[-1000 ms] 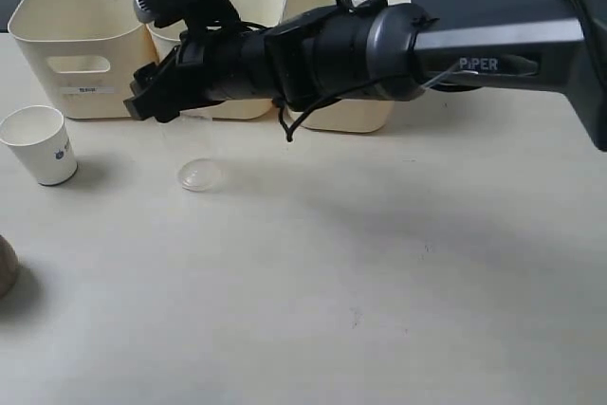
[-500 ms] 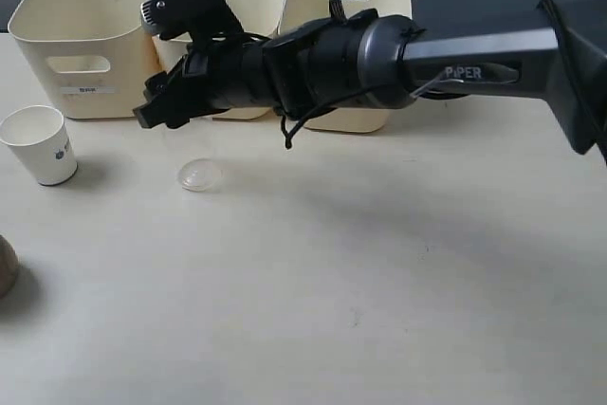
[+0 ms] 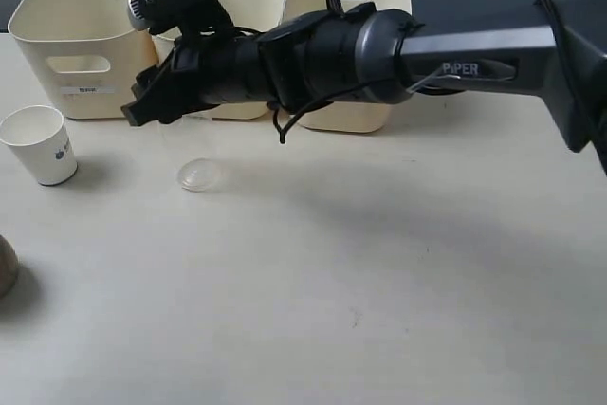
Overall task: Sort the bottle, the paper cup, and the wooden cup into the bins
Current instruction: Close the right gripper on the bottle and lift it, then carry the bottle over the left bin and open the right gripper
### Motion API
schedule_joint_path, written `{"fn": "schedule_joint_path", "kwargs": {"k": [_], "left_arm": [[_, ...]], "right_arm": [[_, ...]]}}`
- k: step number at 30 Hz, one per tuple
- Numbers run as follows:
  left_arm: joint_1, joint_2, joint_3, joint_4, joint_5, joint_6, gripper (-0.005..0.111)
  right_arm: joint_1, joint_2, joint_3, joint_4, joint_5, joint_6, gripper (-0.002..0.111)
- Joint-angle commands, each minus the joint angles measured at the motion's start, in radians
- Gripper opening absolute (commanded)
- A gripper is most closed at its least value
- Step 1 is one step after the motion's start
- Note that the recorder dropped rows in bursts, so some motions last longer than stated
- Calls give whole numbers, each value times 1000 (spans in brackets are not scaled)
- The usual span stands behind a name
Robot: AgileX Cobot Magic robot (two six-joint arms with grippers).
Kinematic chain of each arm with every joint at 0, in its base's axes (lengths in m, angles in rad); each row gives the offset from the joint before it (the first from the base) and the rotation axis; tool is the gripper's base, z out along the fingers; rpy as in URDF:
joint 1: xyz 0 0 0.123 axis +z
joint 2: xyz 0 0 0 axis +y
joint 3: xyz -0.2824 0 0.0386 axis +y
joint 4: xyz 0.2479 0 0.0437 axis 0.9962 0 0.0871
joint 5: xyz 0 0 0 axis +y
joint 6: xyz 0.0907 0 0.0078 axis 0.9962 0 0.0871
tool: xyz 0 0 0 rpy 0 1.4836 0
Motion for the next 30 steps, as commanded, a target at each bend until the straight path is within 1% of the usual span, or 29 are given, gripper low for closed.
{"fn": "schedule_joint_path", "kwargs": {"k": [1,4,5,6,7,8,9,10,13,21,26,30], "left_arm": [[-6,-7,0,-10,-6,-4,0],[-6,-7,0,-12,-6,-4,0],[-6,-7,0,-12,-6,-4,0],[-6,-7,0,-14,-4,-4,0],[-6,-7,0,-14,-4,-4,0],[-6,-7,0,-14,-4,-4,0],[-6,-7,0,-14,-2,-4,0],[-6,-7,0,-14,-2,-4,0],[-6,-7,0,-14,-2,-4,0],[-6,-7,0,-14,-2,-4,0],[-6,-7,0,-14,2,-4,0],[-6,-7,0,-18,2,-4,0]], "right_arm": [[-3,30,-4,-9,8,-3,61],[-3,37,-4,-9,-1,-2,60],[-3,37,-4,-9,-1,-2,57],[-3,35,-4,-11,-1,-4,49],[-3,35,-4,-13,-1,-4,45],[-3,35,-4,-17,-1,-4,37],[-3,35,-4,-20,1,-4,32],[-3,35,-4,-34,3,-4,20],[-3,35,-4,-56,3,-4,1],[-3,25,-4,-56,4,-4,-1],[-1,-50,-4,-75,4,-10,-1],[28,-104,-28,-75,2,-78,-1]]}}
